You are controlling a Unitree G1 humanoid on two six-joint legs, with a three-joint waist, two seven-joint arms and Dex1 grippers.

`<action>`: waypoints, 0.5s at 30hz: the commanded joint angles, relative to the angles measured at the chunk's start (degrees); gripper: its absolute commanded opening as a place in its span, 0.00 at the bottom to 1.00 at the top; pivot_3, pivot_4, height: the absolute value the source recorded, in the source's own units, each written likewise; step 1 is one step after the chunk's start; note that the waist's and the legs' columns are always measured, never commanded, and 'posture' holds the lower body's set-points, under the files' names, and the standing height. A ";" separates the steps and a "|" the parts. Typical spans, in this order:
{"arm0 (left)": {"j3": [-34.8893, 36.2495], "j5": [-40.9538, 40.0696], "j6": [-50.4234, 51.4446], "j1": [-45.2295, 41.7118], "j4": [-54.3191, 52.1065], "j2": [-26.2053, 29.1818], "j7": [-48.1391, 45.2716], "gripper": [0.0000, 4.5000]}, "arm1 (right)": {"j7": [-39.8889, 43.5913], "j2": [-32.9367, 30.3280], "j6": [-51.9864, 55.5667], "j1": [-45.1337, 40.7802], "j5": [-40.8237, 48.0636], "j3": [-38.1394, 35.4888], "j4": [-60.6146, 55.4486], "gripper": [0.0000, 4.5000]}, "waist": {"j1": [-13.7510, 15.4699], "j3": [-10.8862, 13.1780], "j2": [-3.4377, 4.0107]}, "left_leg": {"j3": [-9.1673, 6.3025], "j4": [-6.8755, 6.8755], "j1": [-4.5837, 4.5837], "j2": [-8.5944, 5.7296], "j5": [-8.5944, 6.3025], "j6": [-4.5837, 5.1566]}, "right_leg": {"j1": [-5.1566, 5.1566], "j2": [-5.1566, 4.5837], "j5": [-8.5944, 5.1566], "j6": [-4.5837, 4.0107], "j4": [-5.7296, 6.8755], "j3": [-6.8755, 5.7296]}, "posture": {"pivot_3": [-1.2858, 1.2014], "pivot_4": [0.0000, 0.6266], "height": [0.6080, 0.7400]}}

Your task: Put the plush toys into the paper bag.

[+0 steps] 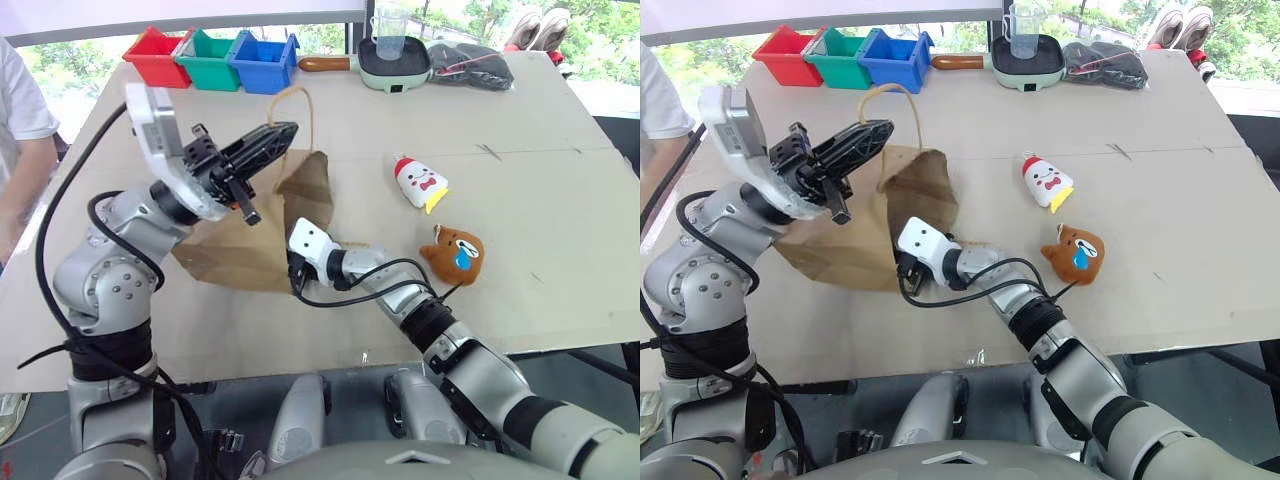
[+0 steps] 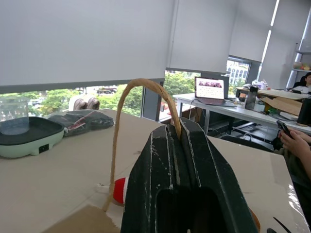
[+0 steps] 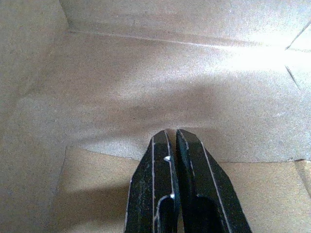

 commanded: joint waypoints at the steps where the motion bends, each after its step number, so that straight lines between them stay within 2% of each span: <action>1: 2.63 -0.58 -1.85 -0.69 -1.27 0.68 -0.44 0.00 | -5.41 3.61 7.63 -0.73 -5.08 1.48 6.57 0.00 | 0.03 -0.08 0.14 | 0.00 0.00 0.00 0.00 0.00 0.00 | 0.00 0.00 0.00 0.00 0.00 0.00 | 0.52 0.24 1.00; 8: 2.39 2.29 -4.29 2.20 -0.50 1.25 -3.59 0.00 | -3.85 3.06 8.00 -2.19 1.11 -4.20 1.77 0.00 | 0.49 -0.18 0.31 | -0.01 0.01 -0.04 -0.04 0.00 0.00 | 0.01 -0.04 0.00 0.00 -0.02 -0.01 | 0.52 0.24 1.00; 12: 0.53 6.86 -8.18 3.07 2.60 1.03 -6.66 0.00 | 0.58 -0.48 11.93 -1.78 4.21 -6.48 -7.33 0.00 | 0.38 -0.13 0.31 | -0.01 0.00 -0.19 -0.05 0.00 0.00 | -0.08 -0.04 0.00 0.00 -0.06 -0.02 | 0.52 0.24 1.00; 14: 0.46 5.94 -8.27 2.98 4.27 0.77 -9.45 0.00 | 0.57 -1.82 13.73 -1.17 4.13 -7.33 -10.98 0.11 | 0.37 -0.08 0.28 | -0.01 -0.01 -0.32 -0.05 0.00 -0.01 | -0.22 -0.04 0.00 0.00 -0.06 -0.02 | 0.52 0.24 1.00; 15: -0.01 6.51 -9.50 2.55 6.20 0.85 -11.94 0.00 | 1.62 -3.61 15.55 -0.01 4.43 -7.43 -15.44 0.20 | 0.37 -0.06 0.27 | -0.01 -0.02 -0.41 -0.05 0.00 0.00 | -0.30 -0.04 0.00 0.00 -0.07 -0.03 | 0.52 0.24 1.00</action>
